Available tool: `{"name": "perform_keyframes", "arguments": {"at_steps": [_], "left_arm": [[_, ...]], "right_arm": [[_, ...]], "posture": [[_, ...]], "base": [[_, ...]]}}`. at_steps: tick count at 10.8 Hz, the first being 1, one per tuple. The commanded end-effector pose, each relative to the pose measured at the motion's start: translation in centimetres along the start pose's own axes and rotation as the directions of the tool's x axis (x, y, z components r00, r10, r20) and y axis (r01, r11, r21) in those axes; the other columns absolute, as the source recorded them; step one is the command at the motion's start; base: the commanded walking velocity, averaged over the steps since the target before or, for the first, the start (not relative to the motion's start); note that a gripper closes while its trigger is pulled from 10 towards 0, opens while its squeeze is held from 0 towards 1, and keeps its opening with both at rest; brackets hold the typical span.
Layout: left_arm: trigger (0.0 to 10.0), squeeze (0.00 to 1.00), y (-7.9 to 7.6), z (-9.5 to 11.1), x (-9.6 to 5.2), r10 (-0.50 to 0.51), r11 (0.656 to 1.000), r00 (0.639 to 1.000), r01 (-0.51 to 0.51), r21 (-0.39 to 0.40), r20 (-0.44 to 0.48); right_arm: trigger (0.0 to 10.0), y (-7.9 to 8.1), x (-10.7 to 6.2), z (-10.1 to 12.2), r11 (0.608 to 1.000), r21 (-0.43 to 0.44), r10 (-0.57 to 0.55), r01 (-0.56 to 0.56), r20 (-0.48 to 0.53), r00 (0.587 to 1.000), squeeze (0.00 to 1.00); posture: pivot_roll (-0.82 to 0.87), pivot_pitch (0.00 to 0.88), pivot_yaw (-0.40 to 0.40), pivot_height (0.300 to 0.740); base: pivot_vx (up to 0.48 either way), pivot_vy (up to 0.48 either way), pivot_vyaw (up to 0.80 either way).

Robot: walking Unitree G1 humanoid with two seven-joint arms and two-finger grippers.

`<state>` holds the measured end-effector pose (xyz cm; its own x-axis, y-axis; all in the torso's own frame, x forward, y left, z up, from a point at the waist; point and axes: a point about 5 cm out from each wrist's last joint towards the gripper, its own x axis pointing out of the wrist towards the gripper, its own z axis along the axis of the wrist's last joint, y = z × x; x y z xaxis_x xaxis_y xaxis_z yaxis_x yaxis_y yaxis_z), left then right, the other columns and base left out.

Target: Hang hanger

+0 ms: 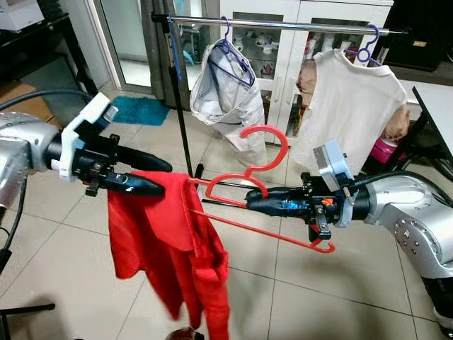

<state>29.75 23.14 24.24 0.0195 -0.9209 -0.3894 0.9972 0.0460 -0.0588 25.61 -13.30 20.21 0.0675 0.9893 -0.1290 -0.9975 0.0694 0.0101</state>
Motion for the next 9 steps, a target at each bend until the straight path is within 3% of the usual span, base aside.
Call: {"name": "perform_keyframes", "arguments": {"at_steps": [1, 9], "left_arm": [[0.0, 0.0, 0.3, 0.1, 0.0, 0.01, 1.0, 1.0, -0.009, 0.029, -0.027], [0.0, 0.0, 0.4, -1.0, 1.7, -0.073, 0.997, 0.995, 0.073, -0.003, -0.068]], "right_arm": [[10.0, 0.5, 0.3, 1.0, 0.997, -0.064, 0.034, -0.032, 0.021, 0.999, 0.0], [10.0, 0.3, 0.6, 1.4, 0.995, -0.081, 0.05, -0.049, 0.015, 0.999, 0.0]], "posture": [[-0.09, 0.0, 0.072, 0.74], [-0.1, 0.0, 0.07, 0.74]], "base": [[0.0, 0.0, 0.0], [0.0, 0.0, 0.0]]}}
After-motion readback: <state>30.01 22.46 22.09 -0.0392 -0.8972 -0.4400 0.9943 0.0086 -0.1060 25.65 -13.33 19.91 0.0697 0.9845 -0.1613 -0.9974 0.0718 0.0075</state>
